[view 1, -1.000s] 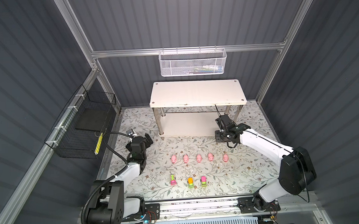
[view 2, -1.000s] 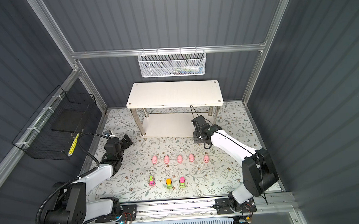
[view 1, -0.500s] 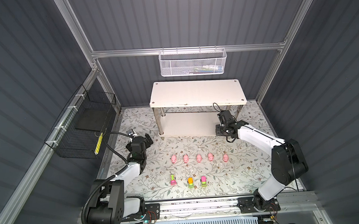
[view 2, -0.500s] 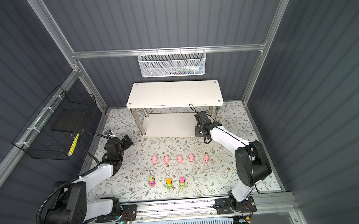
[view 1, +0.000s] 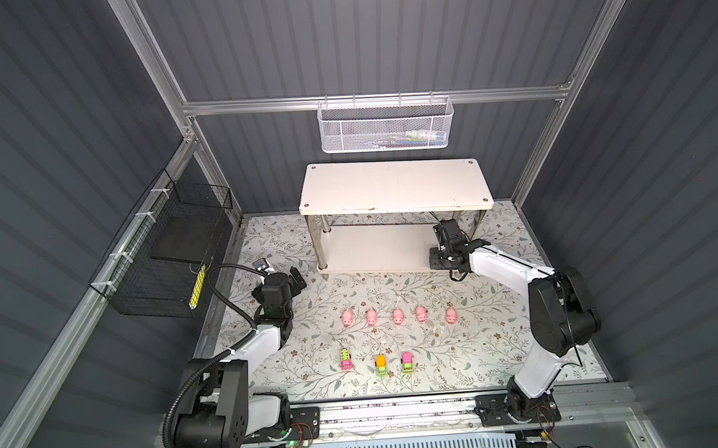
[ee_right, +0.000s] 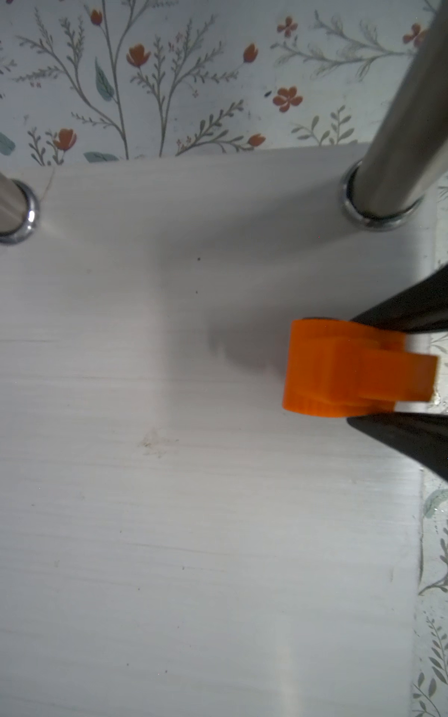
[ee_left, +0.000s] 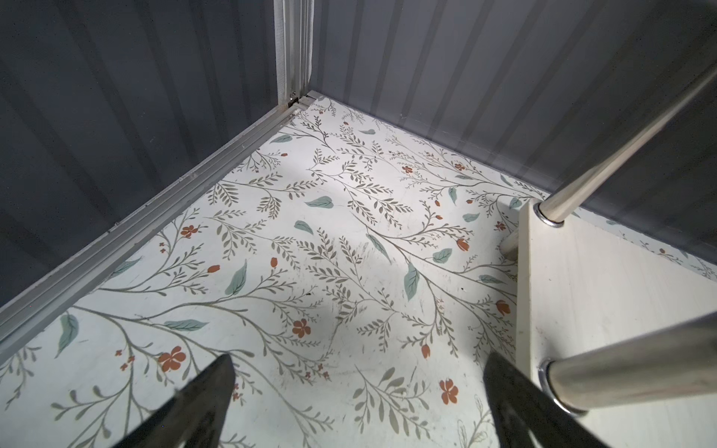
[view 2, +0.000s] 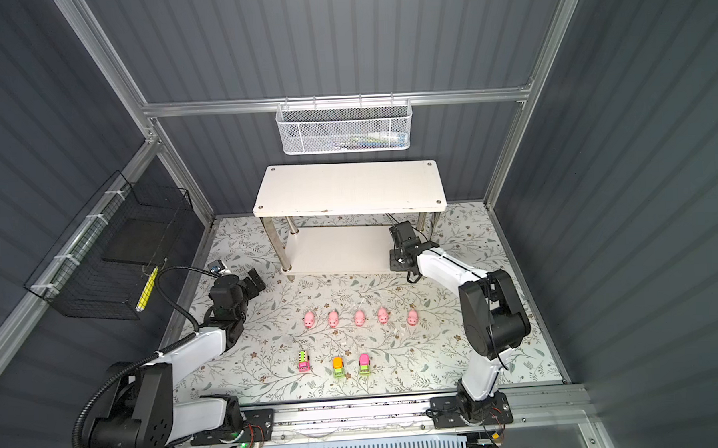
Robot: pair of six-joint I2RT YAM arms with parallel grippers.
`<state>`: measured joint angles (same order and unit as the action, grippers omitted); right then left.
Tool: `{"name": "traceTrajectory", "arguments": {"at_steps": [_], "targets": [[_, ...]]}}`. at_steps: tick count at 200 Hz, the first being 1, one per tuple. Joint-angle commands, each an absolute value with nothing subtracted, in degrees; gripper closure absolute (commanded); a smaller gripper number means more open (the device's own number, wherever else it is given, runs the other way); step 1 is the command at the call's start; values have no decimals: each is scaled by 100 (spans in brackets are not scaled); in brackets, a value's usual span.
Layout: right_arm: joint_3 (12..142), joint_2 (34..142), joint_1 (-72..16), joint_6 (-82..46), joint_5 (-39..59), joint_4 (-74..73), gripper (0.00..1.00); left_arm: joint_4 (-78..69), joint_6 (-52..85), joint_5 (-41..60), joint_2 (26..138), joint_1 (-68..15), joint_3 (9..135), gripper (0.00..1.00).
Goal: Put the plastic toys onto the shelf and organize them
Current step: 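Lower the orange car onto the lower shelf and open the right gripper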
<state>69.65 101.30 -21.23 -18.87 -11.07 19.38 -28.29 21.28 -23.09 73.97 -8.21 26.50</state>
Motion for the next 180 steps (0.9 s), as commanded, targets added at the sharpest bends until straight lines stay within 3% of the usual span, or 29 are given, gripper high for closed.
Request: {"name": "traceTrajectory", "arguments": {"at_steps": [1,180], "targets": [[7120,10246,-2083,-1802,-1036,1872,70,-2865,2118,-2382,7418,-844,2637,0],[7590,10663,-2004,-1727,-975,2125,62,-2852,2109,-2409,7463,-844,2665,0]]}}
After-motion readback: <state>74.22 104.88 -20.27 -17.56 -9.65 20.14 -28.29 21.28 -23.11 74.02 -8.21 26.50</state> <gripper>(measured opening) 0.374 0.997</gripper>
